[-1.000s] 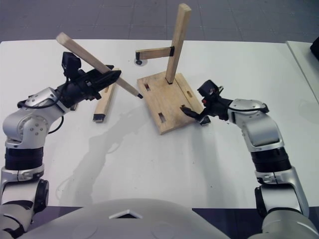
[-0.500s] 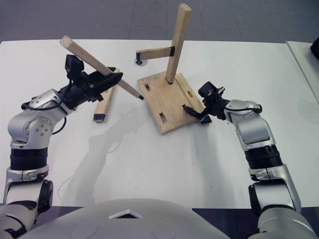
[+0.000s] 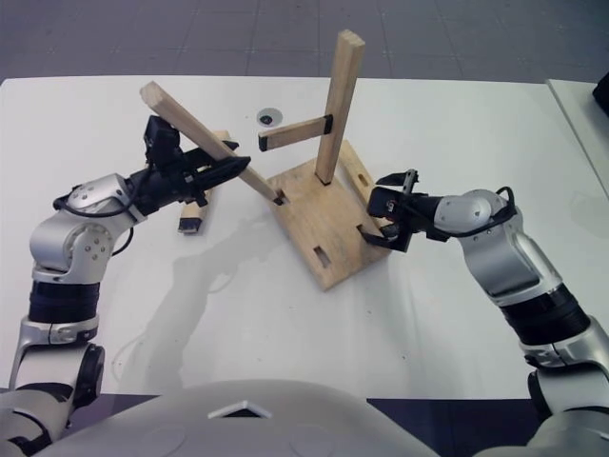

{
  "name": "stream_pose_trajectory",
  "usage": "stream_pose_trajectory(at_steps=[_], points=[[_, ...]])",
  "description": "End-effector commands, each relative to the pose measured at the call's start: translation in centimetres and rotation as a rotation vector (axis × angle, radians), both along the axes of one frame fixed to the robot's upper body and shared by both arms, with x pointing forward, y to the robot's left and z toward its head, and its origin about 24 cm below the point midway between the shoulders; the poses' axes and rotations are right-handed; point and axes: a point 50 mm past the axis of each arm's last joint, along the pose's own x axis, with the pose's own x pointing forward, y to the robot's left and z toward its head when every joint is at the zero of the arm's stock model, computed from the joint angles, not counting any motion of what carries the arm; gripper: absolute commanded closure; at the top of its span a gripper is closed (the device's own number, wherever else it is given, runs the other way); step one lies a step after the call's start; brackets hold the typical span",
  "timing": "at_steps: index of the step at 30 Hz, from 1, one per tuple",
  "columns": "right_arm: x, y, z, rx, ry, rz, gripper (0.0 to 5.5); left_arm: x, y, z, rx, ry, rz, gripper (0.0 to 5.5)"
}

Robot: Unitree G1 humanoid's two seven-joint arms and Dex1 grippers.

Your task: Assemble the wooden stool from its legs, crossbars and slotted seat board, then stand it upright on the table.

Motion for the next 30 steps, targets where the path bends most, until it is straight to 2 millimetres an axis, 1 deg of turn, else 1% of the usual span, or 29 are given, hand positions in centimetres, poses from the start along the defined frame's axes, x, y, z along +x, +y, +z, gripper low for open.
stream_pose_trajectory(at_steps=[1, 7, 11, 17, 21, 23, 26, 28, 30], points=[[-2.1, -0.6, -2.9, -0.058, 0.163, 0.020, 0.10, 0.8, -0.5, -0.9, 0.030, 0.012, -0.010, 3.47], [-2.4, -0.5, -3.0, -0.065, 0.166, 0.039, 0.10, 1.7, -0.5, -2.0, 0.078, 0.043, -0.013, 3.47], [-2.7, -0.6, -3.2, -0.070, 0.171, 0.037, 0.10, 2.4, 0.1, -2.8, 0.159, 0.085, -0.041, 3.47], [-3.1, -0.7, -3.4, -0.099, 0.175, 0.070, 0.10, 3.6, 0.8, -3.2, 0.286, 0.135, -0.056, 3.47], [-2.9, -0.5, -3.2, -0.081, 0.145, 0.061, 0.10, 3.4, 0.4, -3.6, 0.326, 0.156, -0.103, 3.47], [-2.5, -0.1, -2.5, -0.033, 0.102, 0.038, 0.10, 3.1, 0.1, -3.6, 0.322, 0.159, -0.115, 3.47], [-1.7, 0.2, -0.2, 0.081, 0.012, -0.047, 0.10, 2.7, 0.0, -4.0, 0.338, 0.151, -0.116, 3.47], [-1.1, 0.5, 1.8, 0.174, -0.061, -0.096, 0.10, 2.4, -0.1, -4.1, 0.344, 0.155, -0.117, 3.47], [-0.3, 0.6, 4.5, 0.268, -0.162, -0.147, 0.10, 2.2, -0.1, -4.3, 0.356, 0.155, -0.117, 3.47]])
